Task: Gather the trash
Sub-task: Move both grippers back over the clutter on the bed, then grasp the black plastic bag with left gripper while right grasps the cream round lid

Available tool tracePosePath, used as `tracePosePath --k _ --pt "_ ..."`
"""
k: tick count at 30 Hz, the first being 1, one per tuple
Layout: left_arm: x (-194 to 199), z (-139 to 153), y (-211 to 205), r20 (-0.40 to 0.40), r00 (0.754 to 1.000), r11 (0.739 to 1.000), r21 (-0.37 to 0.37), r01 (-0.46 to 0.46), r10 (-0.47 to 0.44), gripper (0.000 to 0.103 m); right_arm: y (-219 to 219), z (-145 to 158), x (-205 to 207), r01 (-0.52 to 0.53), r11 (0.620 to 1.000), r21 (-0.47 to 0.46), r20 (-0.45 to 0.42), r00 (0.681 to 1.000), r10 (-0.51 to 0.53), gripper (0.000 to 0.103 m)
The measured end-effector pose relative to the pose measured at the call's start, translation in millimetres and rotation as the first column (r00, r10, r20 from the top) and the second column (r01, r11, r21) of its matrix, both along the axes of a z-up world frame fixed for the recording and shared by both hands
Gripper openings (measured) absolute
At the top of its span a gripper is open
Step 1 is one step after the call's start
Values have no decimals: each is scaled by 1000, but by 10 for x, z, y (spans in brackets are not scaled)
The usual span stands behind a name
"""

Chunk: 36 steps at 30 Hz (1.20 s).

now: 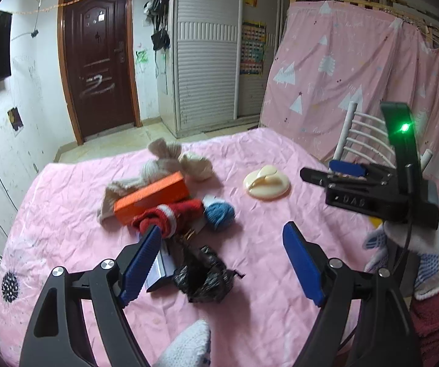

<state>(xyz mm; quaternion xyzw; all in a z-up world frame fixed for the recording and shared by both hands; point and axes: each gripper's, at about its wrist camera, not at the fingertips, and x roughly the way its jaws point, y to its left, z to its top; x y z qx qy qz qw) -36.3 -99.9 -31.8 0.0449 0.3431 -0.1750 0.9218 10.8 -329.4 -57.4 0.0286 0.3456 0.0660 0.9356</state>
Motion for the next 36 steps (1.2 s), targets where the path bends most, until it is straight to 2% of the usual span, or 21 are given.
tracePosePath --k 9,11,14,15,16,18,21,28,36 --pt "150 -301 29 -77 997 999 29 16 -14 72 127 -51 72 -15 1000 -14 -20 1000 14 73" --pt "160 -366 12 -97 995 999 39 31 -27 65 143 -61 88 -16 1000 -15 -25 1000 16 74" --pt "200 -468 -5 -145 988 998 40 54 -48 38 162 -77 117 -21 1000 -17 -34 999 21 75" --pt "208 -502 -9 -160 986 997 43 60 -53 26 167 -82 129 -24 1000 -19 -38 999 24 76" --pt "205 -519 -12 -162 985 997 47 61 -53 24 179 -87 146 -28 999 -21 -42 999 27 76" --pt "198 -531 -2 -155 987 997 44 61 -53 22 204 -96 183 -38 999 -24 -50 998 36 79" --pt "182 -494 52 -149 987 998 1 62 -61 21 262 -127 295 -69 997 -32 -78 995 66 84" --pt "134 -378 148 -121 991 997 -47 56 -61 21 460 -211 552 -131 990 -58 -142 982 121 85" --pt "123 -321 249 -112 992 996 -80 42 -51 21 577 -325 740 -143 985 -94 -220 968 120 85"
